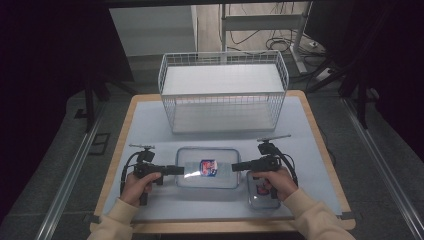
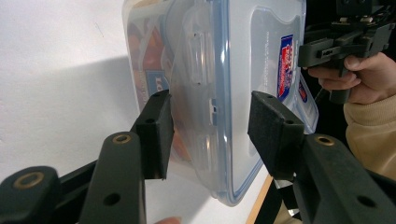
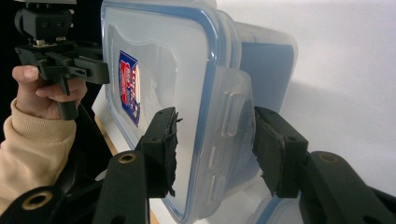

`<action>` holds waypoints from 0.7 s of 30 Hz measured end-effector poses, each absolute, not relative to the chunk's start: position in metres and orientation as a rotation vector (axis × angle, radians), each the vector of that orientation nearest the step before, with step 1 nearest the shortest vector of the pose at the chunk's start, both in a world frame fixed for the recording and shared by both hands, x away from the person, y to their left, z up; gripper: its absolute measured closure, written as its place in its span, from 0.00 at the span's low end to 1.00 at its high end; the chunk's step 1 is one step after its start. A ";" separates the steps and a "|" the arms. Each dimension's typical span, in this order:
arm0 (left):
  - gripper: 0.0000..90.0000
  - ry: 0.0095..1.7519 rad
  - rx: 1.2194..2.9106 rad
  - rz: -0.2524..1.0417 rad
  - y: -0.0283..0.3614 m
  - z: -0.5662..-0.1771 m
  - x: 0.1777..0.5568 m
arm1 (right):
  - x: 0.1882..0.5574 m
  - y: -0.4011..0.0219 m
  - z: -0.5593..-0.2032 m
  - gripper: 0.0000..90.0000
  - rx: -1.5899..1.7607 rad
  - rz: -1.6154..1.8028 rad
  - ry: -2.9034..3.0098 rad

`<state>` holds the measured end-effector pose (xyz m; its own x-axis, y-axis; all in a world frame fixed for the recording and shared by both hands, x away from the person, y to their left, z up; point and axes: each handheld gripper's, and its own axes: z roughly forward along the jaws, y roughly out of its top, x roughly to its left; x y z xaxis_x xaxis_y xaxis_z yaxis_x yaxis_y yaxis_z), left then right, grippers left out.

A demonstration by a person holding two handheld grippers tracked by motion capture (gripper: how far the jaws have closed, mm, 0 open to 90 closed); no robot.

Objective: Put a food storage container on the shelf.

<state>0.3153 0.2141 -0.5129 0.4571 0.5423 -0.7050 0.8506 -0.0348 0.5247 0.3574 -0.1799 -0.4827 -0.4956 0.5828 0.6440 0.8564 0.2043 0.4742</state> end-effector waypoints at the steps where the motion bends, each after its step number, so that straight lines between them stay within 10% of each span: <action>1: 0.57 1.212 1.707 -0.381 0.214 -0.512 0.315 | 0.356 -0.179 -0.481 0.57 -1.353 -1.192 -2.177; 21: 0.58 1.151 1.686 -0.254 0.206 -0.468 0.317 | 0.357 -0.185 -0.441 0.57 -1.303 -1.346 -2.254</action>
